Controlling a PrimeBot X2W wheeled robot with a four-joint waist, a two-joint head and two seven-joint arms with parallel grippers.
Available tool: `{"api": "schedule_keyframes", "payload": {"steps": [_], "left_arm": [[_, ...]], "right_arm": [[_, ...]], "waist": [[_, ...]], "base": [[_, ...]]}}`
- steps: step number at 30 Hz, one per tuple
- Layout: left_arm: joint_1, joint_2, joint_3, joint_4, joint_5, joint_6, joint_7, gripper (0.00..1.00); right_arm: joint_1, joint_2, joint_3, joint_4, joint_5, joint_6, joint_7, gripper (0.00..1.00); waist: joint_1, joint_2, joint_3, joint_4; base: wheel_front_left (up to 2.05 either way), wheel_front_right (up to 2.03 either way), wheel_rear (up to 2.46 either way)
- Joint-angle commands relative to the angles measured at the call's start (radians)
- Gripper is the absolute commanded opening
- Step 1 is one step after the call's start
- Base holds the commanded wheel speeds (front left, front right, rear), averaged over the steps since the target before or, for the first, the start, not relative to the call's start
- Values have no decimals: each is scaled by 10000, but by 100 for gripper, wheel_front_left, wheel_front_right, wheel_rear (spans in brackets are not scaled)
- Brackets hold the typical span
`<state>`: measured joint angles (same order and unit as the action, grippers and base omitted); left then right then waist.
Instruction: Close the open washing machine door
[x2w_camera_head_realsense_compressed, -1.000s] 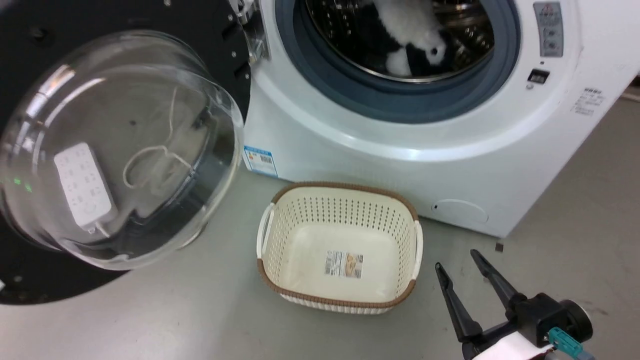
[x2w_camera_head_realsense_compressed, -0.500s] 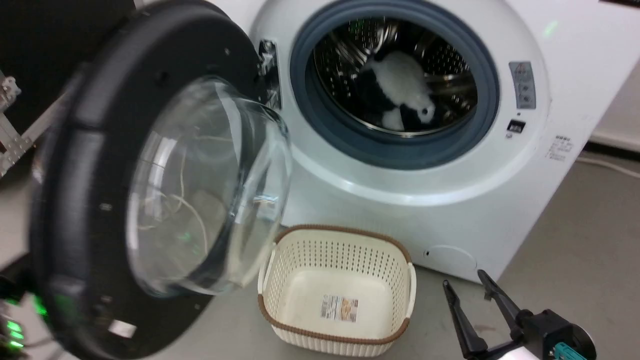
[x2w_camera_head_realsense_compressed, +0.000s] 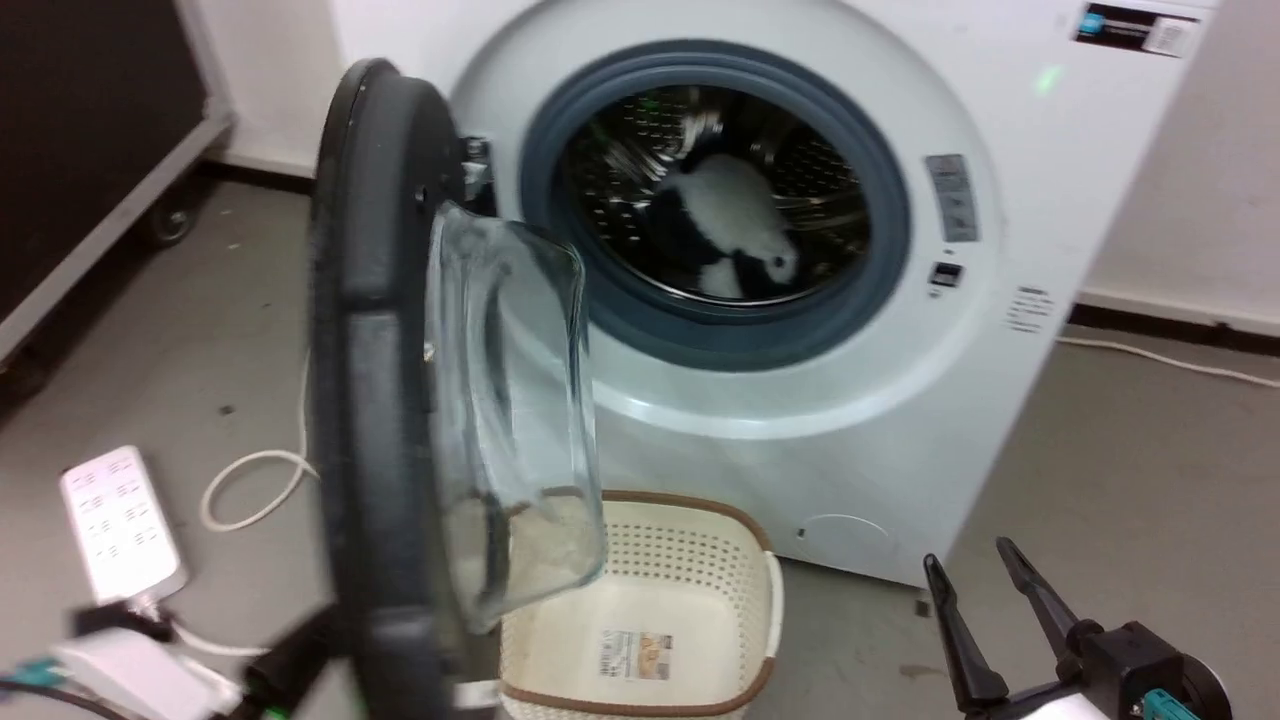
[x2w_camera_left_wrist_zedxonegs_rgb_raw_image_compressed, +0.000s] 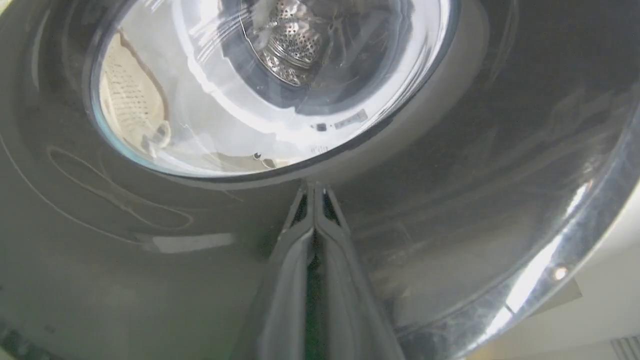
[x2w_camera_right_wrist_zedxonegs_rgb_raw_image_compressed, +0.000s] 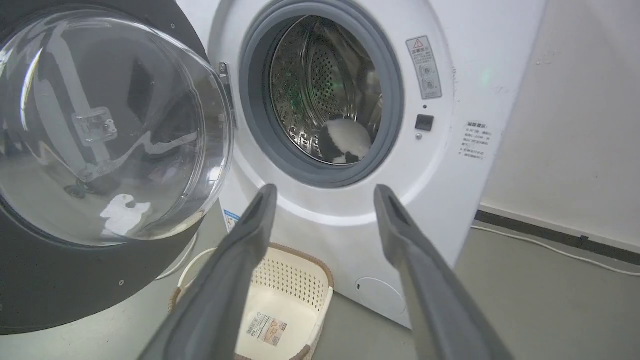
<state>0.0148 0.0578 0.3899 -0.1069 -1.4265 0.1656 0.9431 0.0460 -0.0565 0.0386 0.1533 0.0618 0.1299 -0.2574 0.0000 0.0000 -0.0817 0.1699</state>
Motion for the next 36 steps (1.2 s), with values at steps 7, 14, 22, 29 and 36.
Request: {"api": "schedule_keyframes", "payload": {"steps": [7,14,22,29,36], "left_arm": [[1126,-73,-2521,-293,-1541,-104,-2261,0],[896,-74,-4458,209,-2322,-508,-4063,0],[-1827,-75,-5777,1875,-3079,-1381,-7055,0],[-4011,-75,-6542,3483,-4601,-2206,-9485,0],[-5131,-75,-7182,4996,-4963,-2827,-10599,0]], "right_arm": [[166,-12,56,-80,-147,8,-44,100],[-56,-340,78,-146,-76,8,-42,100],[-731,-442,188,-200,240,8,-42,100],[-990,-348,401,-115,368,8,-43,100],[-1096,-275,442,-11,359,8,-43,100]], "waist": [[0,0,370,-1416],[0,0,1069,-2855],[0,0,2461,-4545],[0,0,2825,-5143],[0,0,2666,-5234]], "base": [[0,0,0],[0,0,0],[0,0,0],[0,0,0],[0,0,0]]}}
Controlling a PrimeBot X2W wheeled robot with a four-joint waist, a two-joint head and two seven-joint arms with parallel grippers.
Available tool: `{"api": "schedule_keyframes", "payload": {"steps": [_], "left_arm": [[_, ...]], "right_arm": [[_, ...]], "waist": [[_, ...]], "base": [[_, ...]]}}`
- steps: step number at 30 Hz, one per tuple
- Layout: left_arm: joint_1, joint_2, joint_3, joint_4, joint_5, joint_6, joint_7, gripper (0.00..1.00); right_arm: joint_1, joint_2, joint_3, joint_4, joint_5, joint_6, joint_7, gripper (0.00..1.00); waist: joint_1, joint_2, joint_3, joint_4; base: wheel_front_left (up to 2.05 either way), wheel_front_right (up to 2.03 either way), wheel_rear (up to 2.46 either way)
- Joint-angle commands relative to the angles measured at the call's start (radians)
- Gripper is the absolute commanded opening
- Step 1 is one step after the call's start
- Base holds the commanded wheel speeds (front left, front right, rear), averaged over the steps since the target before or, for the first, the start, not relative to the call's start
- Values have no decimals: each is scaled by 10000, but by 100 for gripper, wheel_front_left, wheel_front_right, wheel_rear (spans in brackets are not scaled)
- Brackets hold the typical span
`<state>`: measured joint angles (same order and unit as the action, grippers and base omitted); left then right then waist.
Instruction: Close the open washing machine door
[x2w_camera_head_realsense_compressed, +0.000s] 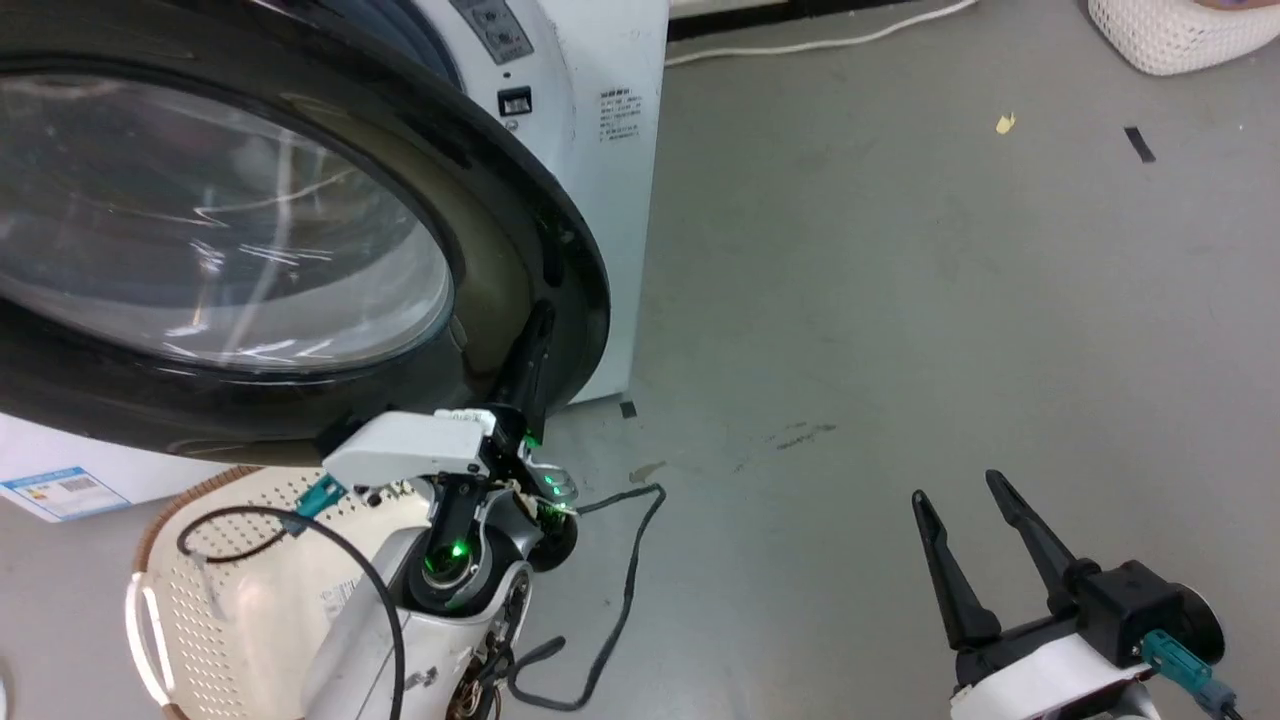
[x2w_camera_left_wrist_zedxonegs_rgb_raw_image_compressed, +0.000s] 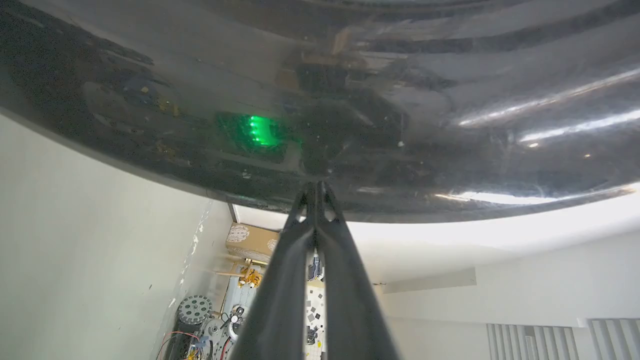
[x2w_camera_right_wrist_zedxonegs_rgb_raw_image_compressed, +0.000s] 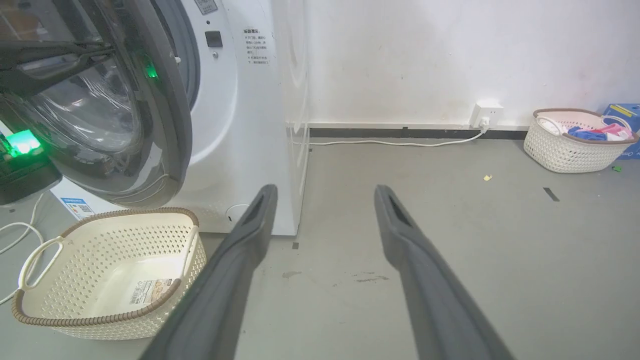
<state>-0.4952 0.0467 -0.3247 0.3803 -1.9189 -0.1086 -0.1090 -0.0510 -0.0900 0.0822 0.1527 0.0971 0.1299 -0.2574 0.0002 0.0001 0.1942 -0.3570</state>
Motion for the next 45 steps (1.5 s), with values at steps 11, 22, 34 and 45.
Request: {"api": "schedule_keyframes", "payload": {"steps": [11,22,34,45], "left_arm": [[2364,847,-468,-1657,2059,-217,-169,45],[4724,2871,32,-3240,8404,16,-1514,100],[6130,1566,1867,-4128,16526,1125,-1526,100],[6407,999,1939,-3637,17923,962,-1527,100]], "right_arm": [[653,-39,-307,-415,-74,8,-43,100],[1205,-2,-297,-651,-144,8,-43,100],[1430,92,88,-599,-203,8,-43,100],[1417,49,648,-598,240,8,-43,0]], "waist": [[-2,-1,-1486,1327],[-2,-1,-2262,3168],[-2,-1,-2449,3926],[-2,-1,-2240,4261]], "base": [[0,0,0],[0,0,0],[0,0,0],[0,0,0]]}}
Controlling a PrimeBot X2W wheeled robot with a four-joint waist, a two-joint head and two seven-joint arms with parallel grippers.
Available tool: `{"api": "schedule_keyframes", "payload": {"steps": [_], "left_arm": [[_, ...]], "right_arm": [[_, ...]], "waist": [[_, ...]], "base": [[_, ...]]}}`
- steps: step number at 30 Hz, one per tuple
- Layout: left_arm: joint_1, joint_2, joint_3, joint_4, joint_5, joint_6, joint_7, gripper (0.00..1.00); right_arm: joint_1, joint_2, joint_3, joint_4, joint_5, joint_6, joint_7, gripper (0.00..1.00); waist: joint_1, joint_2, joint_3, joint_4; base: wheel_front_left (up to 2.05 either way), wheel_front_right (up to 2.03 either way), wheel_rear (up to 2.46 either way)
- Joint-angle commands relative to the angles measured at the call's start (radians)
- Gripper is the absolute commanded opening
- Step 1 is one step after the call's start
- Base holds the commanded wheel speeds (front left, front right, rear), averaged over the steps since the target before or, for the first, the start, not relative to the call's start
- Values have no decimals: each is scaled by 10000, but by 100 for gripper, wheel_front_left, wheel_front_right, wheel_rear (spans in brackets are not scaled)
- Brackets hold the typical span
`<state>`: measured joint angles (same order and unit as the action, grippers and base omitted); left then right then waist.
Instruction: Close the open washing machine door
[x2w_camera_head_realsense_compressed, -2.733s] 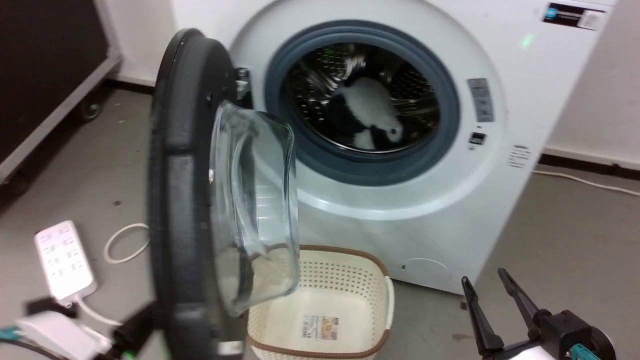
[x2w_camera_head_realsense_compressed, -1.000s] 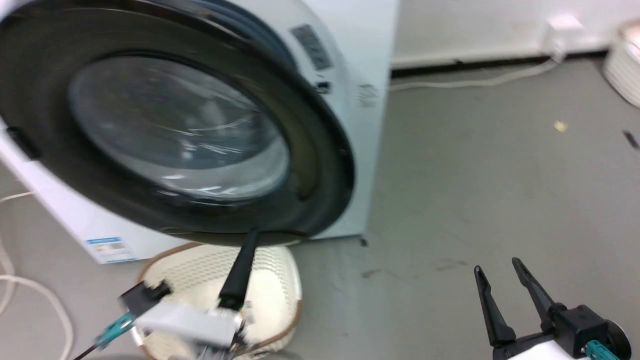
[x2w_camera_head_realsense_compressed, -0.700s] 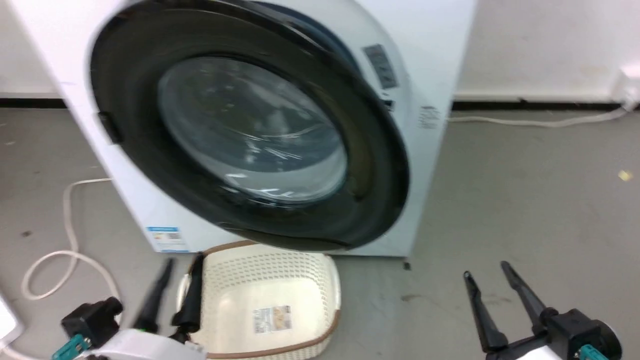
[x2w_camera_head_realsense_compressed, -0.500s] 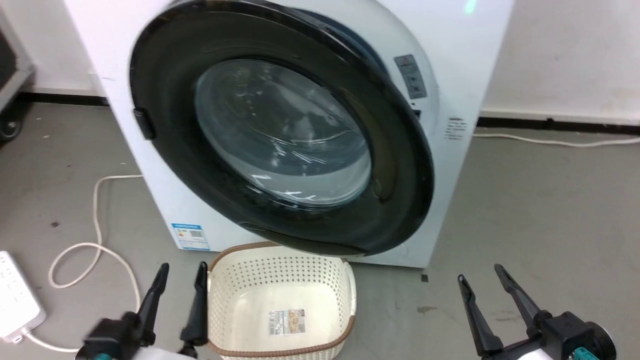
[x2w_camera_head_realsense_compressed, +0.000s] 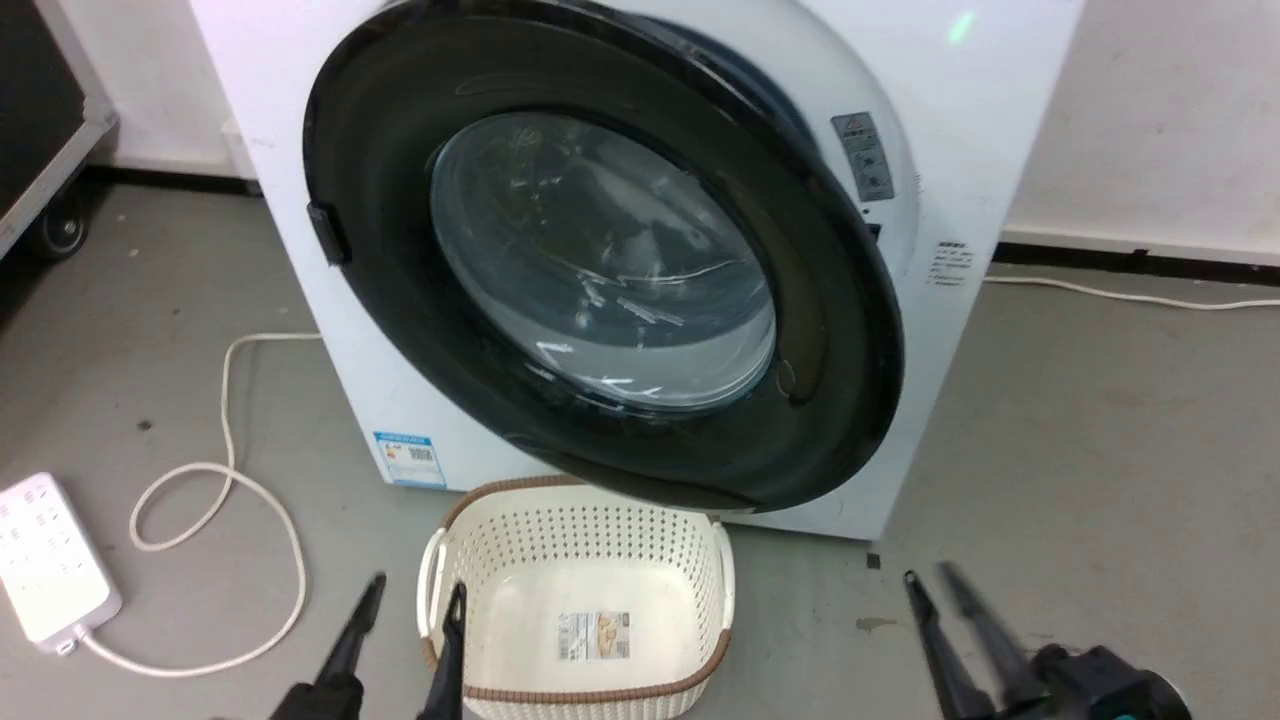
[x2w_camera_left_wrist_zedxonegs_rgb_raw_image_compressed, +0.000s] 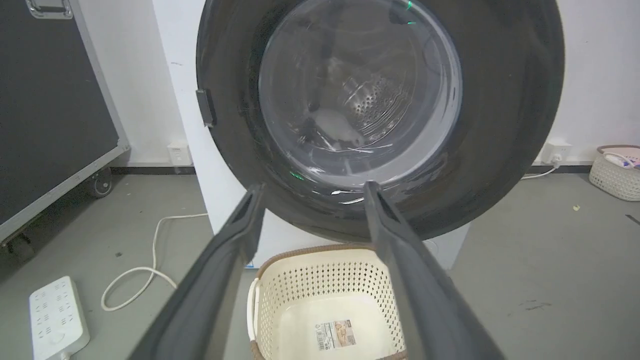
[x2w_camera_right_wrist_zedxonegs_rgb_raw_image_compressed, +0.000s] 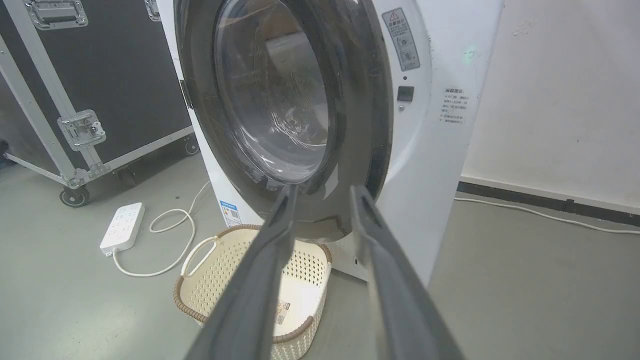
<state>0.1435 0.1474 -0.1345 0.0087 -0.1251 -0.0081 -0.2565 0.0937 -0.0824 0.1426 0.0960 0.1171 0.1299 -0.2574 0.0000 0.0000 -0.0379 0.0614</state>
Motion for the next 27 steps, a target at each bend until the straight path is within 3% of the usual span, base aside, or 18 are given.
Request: {"api": "schedule_keyframes", "payload": {"steps": [1,5,11,19,27], "left_arm": [[-3,-24,50,271,-32,-108,-52,100],[-268,-139,34,671,29,-280,-52,100],[-916,-482,15,719,114,-302,-52,100],[-1660,-822,-321,643,242,-266,-53,100],[-1949,-940,-508,467,70,-139,-53,100]], "right_arm": [[-124,-134,200,-33,7,8,-43,0],[-853,-693,1121,111,-34,8,-35,0],[-2825,-1851,1997,357,828,8,271,0],[-5405,-3560,2480,1364,2401,8,997,0],[-6883,-4458,2383,2477,3651,8,1332,0]], "waist": [[0,0,154,129],[0,0,637,379],[0,0,1624,980],[0,0,2655,1792],[0,0,3137,2235]], "base": [[0,0,0],[0,0,0],[0,0,0],[0,0,0],[0,0,0]]}}
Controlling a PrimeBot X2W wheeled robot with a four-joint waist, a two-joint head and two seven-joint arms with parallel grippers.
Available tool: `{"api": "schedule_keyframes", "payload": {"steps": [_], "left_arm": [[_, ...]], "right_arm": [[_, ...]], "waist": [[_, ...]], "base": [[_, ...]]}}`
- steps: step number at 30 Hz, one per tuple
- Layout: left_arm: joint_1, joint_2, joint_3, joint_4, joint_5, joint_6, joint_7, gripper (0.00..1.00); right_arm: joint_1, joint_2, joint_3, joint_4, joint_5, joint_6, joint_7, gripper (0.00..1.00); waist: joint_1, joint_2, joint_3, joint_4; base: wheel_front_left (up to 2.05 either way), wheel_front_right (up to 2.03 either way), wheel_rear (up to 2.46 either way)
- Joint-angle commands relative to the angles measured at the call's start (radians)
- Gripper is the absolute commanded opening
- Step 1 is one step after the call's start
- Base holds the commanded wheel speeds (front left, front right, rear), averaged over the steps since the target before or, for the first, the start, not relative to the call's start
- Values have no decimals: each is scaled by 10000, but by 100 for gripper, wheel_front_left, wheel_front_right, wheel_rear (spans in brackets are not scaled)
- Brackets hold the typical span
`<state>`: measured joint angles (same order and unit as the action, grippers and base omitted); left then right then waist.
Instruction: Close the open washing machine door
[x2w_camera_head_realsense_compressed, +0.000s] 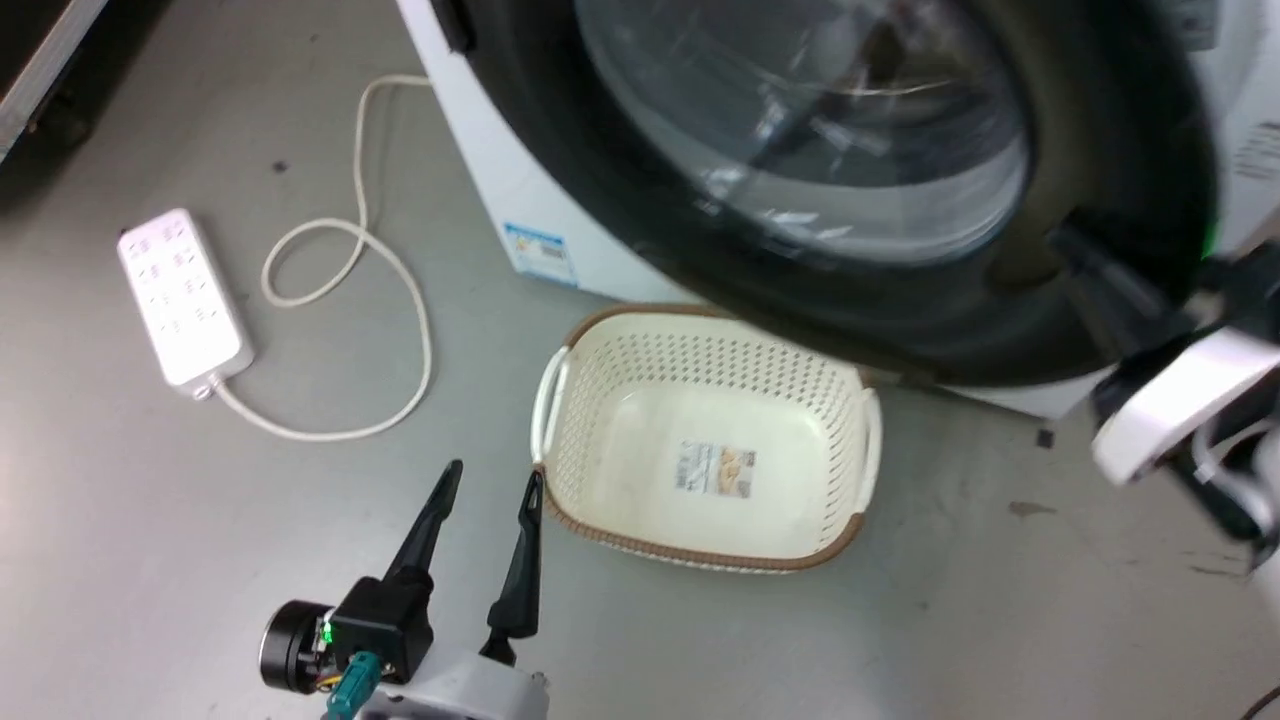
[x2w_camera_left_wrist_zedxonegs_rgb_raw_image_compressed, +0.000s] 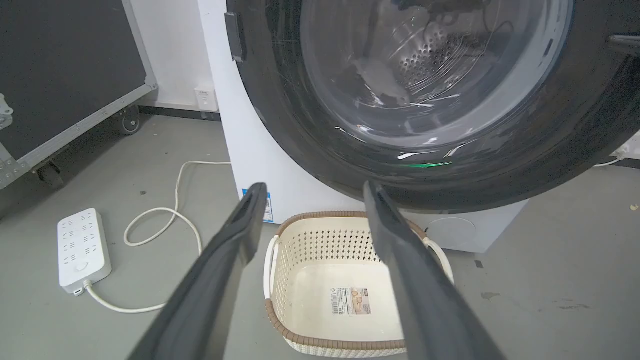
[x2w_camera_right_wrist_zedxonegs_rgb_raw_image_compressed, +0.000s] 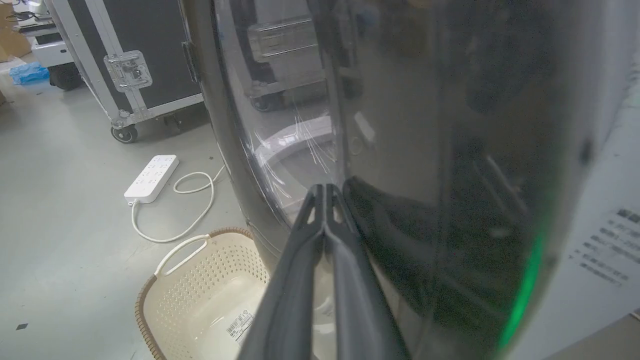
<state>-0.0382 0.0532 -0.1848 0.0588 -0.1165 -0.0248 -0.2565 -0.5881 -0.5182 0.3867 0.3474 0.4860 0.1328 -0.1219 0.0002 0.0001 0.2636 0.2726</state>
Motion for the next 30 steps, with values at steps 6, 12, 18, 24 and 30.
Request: {"api": "schedule_keyframes", "payload": {"steps": [6,12,18,24,30], "left_arm": [[-368,-22,-103,-87,-19,108,-53,100],[-496,-27,-245,-156,-157,269,-53,100],[-650,-28,-377,-143,-239,369,-53,100],[-682,-29,-274,-95,-172,413,-53,100],[-572,-29,-135,50,-113,278,-53,100]], "right_arm": [[-1269,-516,-324,1287,685,-21,617,0],[-2312,-465,-692,2336,903,-21,973,0],[-2910,-426,-809,2993,780,-21,892,0],[-3080,-208,-617,3338,718,-21,581,0],[-2388,17,-252,3427,627,-21,-99,100]], "waist": [[-2,-1,481,299],[-2,-1,734,268],[-2,-1,883,242],[-2,-1,753,77],[-2,-1,5,-281]], "base": [[0,0,0],[0,0,0],[0,0,0],[0,0,0],[0,0,0]]}}
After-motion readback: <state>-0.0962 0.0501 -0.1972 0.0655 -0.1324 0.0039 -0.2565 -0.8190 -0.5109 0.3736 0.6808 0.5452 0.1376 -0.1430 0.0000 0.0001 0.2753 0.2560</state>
